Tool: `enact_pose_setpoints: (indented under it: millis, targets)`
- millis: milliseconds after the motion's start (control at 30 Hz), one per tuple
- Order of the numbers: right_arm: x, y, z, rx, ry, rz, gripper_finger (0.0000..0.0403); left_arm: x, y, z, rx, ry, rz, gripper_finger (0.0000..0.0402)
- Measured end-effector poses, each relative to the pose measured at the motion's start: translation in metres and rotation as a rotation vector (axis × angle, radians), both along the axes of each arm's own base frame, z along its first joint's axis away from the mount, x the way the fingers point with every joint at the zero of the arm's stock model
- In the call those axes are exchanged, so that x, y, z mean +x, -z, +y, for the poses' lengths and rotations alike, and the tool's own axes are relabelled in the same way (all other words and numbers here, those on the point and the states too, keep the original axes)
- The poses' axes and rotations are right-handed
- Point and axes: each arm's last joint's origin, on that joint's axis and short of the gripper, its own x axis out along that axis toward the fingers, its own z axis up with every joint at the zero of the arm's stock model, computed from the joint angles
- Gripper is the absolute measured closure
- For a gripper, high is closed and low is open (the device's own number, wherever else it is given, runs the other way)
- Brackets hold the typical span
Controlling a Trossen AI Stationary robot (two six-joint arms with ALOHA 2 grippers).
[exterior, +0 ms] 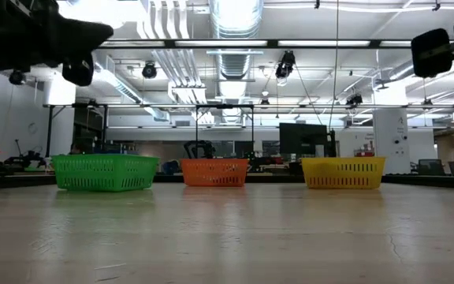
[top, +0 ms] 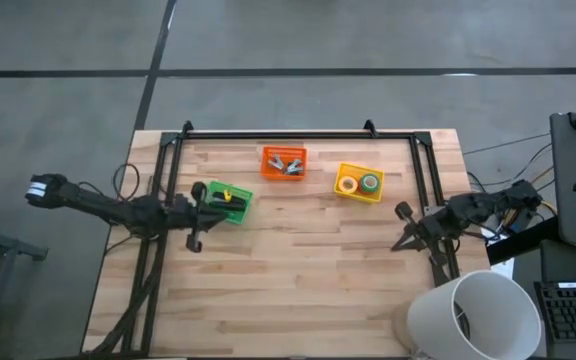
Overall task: Pick and place Stapler, Stapler remover, tape
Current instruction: Return to Home Position
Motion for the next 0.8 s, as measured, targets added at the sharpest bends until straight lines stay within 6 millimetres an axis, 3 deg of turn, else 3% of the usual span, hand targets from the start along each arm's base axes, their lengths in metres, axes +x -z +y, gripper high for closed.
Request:
enact_pose_setpoints:
  millis: [367, 800]
  targets:
    - [-0.002, 0.000, -0.002, -0.111, 0.039, 0.004, 0.0394, -0.005, 0.001, 0.001, 0.036, -0.007, 0.018, 0.0385]
    - [0.000, 0.002, -0.002, -0.066, 0.047, 0.050, 0.0394, -0.004, 0.007, 0.001, 0.023, -0.011, 0.082, 0.0385]
